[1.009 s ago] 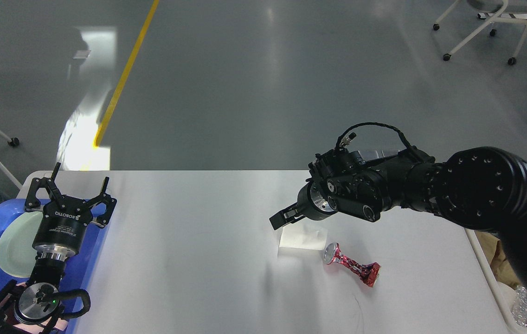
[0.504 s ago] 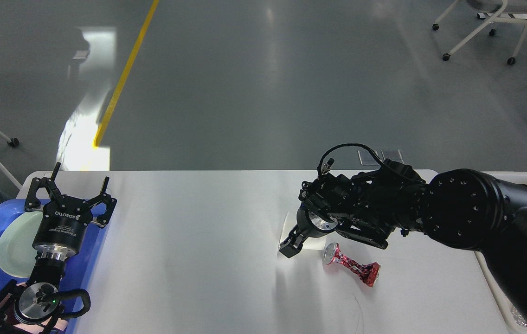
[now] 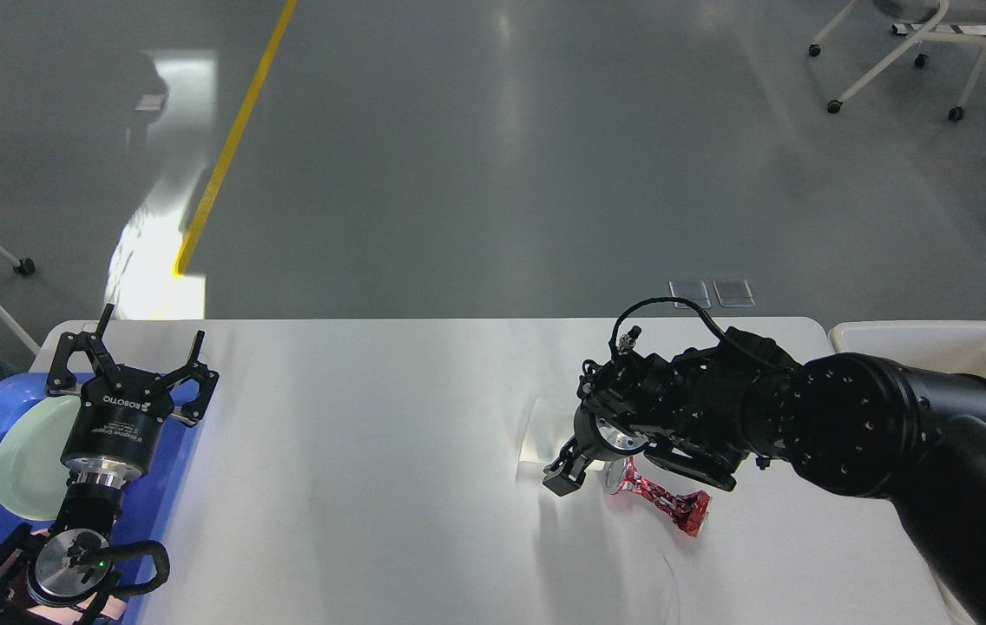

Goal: Tidy desktop
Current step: 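Lower the right gripper and grasp the folded white paper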

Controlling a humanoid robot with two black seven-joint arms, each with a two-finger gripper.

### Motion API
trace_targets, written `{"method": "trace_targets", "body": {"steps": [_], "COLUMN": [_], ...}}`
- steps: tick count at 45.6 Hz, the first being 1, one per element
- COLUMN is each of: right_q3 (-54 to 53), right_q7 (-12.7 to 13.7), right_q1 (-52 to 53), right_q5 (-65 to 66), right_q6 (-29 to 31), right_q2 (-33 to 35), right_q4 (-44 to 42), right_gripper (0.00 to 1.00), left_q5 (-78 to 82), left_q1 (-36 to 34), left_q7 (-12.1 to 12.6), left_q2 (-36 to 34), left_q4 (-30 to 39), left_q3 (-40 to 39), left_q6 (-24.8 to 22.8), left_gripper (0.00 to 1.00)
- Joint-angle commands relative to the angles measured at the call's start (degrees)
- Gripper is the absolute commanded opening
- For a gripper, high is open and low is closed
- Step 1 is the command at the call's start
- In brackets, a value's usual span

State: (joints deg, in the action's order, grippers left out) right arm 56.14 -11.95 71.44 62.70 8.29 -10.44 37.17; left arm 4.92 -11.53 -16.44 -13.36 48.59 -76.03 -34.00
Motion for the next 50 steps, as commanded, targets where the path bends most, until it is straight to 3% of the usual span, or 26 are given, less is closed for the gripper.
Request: {"method": "trace_targets", "body": {"steps": [1,8,19,25,31,40,44,46,50], "right_q3": [-0.1,-0.1,-0.2,-0.2,-0.3,-0.3,-0.3,-0.2,-0.4], "right_q7": [0.6,1.0,2.3,3.4,3.9,4.0,4.0,4.0,4.1], "right_q1": [-1.0,-1.4,-1.5,-1.5,-1.5,-1.5,-1.3,-1.3,-1.0], "right_q5": [0.0,-0.1,-0.5,-0.6,-0.6,-0.7,-0.7,-0.7,-0.9], "right_q6": [-2.0,-2.1,-2.2,-2.2,-2.2,-2.1,-1.6,-1.2,-1.1], "right_q2": [0.0,0.0,0.1,0.0,0.0,0.0,0.1,0.1,0.2], "right_q4": [-0.3,-0.6,-0.7,-0.7,-0.7,-0.6,-0.2,0.0,0.1], "right_gripper": [0.98,0.96,0.8,0.64,0.62,0.39,0.17,0.0,0.0], "left_q5": [0.0,0.0,0.0,0.0,0.0,0.0,0.0,0.0,0.0], "left_q1": [0.0,0.0,0.0,0.0,0.0,0.0,0.0,0.0,-0.1], "left_q7": [0.0,0.0,0.0,0.0,0.0,0.0,0.0,0.0,0.0], "left_q2": [0.0,0.0,0.0,-0.1,0.0,0.0,0.0,0.0,0.0], "left_q4": [0.0,0.0,0.0,0.0,0.0,0.0,0.0,0.0,0.0], "left_q3": [0.0,0.0,0.0,0.0,0.0,0.0,0.0,0.0,0.0], "left_q6": [0.1,0.0,0.0,0.0,0.0,0.0,0.0,0.0,0.0], "left_gripper": [0.97,0.97,0.97,0.97,0.97,0.97,0.97,0.97,0.97]}}
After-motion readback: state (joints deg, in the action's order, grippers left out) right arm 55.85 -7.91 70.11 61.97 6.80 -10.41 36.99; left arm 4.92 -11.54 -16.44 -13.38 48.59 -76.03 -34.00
